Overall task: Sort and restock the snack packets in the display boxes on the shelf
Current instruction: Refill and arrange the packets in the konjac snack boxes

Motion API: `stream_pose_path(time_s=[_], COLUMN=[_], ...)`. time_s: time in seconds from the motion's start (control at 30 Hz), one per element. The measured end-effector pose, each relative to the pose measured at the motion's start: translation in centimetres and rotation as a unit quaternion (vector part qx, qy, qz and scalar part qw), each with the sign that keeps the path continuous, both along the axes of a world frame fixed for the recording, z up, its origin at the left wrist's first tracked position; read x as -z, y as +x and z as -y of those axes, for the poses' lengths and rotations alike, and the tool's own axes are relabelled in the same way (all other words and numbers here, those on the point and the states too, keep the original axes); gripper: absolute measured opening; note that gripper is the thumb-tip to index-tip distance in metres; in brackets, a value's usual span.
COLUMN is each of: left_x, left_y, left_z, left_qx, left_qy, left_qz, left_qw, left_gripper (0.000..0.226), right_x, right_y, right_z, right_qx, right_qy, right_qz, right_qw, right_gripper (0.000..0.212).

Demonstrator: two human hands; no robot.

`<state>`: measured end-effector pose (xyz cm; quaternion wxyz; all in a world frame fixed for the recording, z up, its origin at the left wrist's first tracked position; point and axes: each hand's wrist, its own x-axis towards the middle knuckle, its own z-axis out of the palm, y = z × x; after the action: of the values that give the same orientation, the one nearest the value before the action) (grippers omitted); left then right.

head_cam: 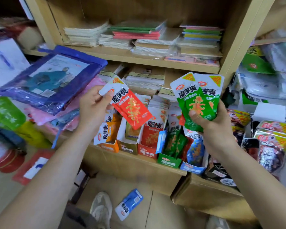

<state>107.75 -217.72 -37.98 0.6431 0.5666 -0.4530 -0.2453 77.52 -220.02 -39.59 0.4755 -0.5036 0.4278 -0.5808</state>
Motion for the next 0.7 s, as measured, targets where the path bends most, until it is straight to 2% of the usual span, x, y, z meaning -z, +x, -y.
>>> stream_pose_path(time_s=[0.13,0.27,0.37,0.47,0.53,0.6,0.63,0.7], left_x=[0.3,0.9,1.3,2.4,3.3,3.8,3.8,3.2], left_y=[1.3,0.1,-1.6,-3.2,-4.1,-4.9,-5.2,-5.7], left_z=[-0.4,-0.3,0.0,0.9,1.3,1.3,1.2,0.6], left_qx=[-0.027,0.016,0.049,0.076,0.139,0.187,0.182,0.142], left_qy=[-0.011,0.005,-0.016,-0.035,0.046,0.141,0.142,0.077], left_qz=[-0.006,0.028,0.063,0.190,0.284,0.359,0.376,0.359], left_qw=[1.000,0.999,0.997,0.978,0.948,0.903,0.897,0.919], left_gripper=[0.010,0.004,0.011,0.011,0.024,0.050,0.057,0.050], right_x=[0.2,0.4,0.4,0.3,0.2,0.3,0.3,0.4], right_y=[0.3,0.6,0.2,-0.5,-1.1,-1.7,-2.0,-2.7], right_z=[0.0,-0.1,0.0,0.1,0.1,0.1,0.1,0.1], right_qx=[0.002,0.001,0.006,0.017,0.025,0.029,0.029,0.027], right_qy=[0.007,0.014,0.015,0.018,0.019,0.026,0.031,0.034], right_qz=[-0.016,-0.021,-0.026,-0.022,-0.025,-0.031,-0.034,-0.030], right_qw=[1.000,1.000,1.000,0.999,0.999,0.999,0.999,0.999], right_gripper=[0.055,0.057,0.056,0.055,0.055,0.054,0.054,0.054])
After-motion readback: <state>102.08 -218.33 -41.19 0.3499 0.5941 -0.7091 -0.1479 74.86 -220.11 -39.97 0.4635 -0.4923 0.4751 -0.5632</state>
